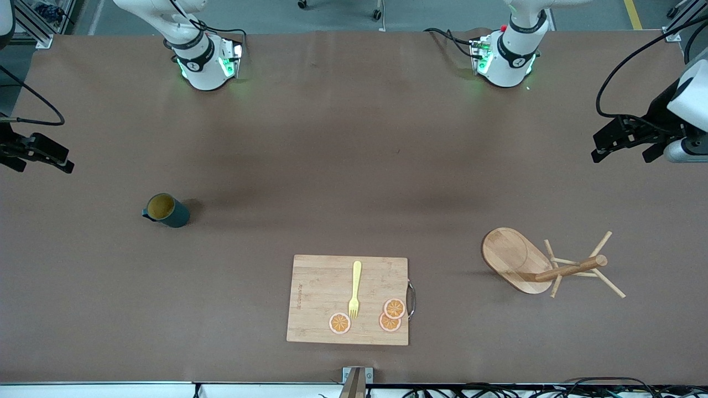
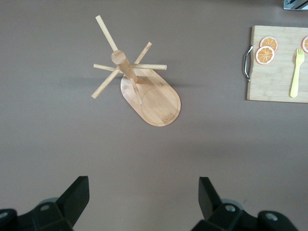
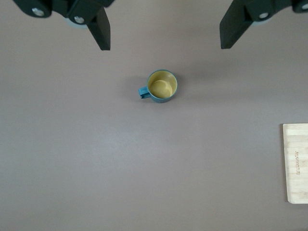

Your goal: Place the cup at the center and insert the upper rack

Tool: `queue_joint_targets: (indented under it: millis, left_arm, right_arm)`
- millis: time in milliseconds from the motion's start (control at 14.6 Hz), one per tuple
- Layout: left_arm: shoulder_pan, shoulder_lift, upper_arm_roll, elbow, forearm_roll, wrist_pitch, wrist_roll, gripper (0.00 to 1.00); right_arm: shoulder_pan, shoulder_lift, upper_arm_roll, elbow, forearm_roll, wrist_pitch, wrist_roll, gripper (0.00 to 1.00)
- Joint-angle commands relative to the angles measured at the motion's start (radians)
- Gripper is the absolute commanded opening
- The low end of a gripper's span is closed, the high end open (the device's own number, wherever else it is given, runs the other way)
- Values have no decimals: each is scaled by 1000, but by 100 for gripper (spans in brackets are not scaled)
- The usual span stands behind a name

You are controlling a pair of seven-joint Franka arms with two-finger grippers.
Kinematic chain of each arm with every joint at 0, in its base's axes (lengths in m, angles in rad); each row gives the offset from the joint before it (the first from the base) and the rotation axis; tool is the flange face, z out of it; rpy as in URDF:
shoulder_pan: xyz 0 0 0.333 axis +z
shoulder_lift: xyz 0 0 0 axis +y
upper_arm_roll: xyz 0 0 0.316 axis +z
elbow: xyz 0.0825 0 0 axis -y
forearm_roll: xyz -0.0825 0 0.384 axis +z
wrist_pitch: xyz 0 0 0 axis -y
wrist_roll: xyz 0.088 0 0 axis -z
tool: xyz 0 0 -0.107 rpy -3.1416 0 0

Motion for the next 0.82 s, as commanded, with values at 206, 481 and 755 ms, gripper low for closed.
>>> queue_joint_targets:
  millis: [206,481,755]
  left_arm:
    - [-2,1,-2,9,6,5,24,100]
    - [-1,1,-2,9,5,5,24,100]
    - [1,1,-2,9,5,5,24,100]
  right_arm:
    - [-11,-24,11,-11,6,18,12,100]
    - [-14,-24,9,-14,1,1,3,100]
    - [-16,1,9,-12,4,-32,3,100]
